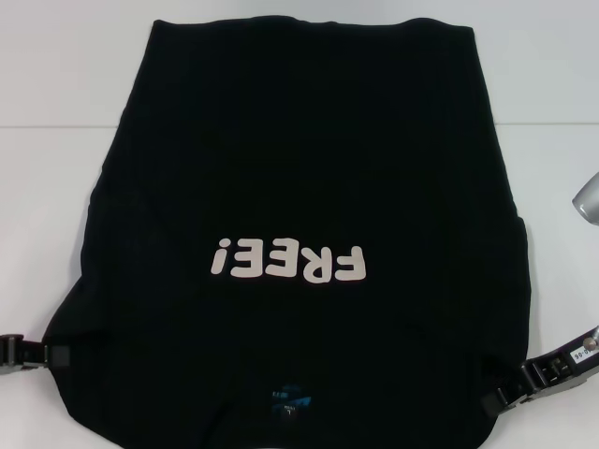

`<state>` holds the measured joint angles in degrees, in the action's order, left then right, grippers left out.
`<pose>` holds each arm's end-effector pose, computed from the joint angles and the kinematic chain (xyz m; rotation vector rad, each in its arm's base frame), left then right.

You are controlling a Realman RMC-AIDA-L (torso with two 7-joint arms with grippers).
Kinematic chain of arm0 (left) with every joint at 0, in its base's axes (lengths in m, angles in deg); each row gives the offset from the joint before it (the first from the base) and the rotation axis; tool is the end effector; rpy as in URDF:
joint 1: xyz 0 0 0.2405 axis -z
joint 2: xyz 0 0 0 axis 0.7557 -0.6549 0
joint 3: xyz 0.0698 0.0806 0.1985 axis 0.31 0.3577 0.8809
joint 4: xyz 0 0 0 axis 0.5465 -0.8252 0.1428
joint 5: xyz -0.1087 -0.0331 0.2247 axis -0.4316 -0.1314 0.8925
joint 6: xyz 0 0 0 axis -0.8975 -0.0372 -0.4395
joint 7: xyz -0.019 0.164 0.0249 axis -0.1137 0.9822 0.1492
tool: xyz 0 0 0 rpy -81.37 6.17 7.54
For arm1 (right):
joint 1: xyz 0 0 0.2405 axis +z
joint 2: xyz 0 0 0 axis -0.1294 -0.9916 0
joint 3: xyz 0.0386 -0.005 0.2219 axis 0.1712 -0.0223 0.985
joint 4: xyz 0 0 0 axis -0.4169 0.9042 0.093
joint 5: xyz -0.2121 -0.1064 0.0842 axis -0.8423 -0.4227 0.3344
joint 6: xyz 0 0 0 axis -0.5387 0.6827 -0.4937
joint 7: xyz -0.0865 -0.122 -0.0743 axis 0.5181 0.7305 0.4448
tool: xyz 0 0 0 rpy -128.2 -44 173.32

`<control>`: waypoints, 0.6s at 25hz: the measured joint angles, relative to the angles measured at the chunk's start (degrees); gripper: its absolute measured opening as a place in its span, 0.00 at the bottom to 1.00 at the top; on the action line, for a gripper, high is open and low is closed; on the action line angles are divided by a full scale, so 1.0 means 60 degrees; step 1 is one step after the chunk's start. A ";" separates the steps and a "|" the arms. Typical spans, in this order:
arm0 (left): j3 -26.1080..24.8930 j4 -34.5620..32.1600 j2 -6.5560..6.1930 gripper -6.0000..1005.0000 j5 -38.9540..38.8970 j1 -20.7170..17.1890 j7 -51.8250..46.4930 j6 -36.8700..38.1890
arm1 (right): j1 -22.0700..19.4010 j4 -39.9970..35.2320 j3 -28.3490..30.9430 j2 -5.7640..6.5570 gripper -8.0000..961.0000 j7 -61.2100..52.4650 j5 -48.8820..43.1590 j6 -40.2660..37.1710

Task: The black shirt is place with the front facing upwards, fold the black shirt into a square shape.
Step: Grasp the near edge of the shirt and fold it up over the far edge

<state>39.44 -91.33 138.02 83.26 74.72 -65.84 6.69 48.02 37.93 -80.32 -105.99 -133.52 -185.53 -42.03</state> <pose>-0.3731 0.3051 0.0787 -2.1804 -1.8497 -0.3668 0.2669 0.3524 -0.0061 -2.5447 1.7951 -0.2774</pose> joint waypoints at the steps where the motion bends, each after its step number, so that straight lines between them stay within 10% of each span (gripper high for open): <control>1: 0.0000 0.0020 0.0000 0.03 -0.0001 0.0010 0.0005 -0.0008 | -0.0007 0.0001 0.0003 0.0004 0.13 -0.0001 0.0000 0.0007; 15: 0.0001 0.0045 0.0015 0.03 -0.0215 0.0055 0.0096 0.0377 | -0.0104 -0.0137 0.0518 0.0280 0.11 0.0094 0.0087 -0.0392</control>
<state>39.45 -91.06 138.11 81.97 75.05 -65.27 8.96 47.40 37.11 -77.21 -104.31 -132.95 -185.00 -44.38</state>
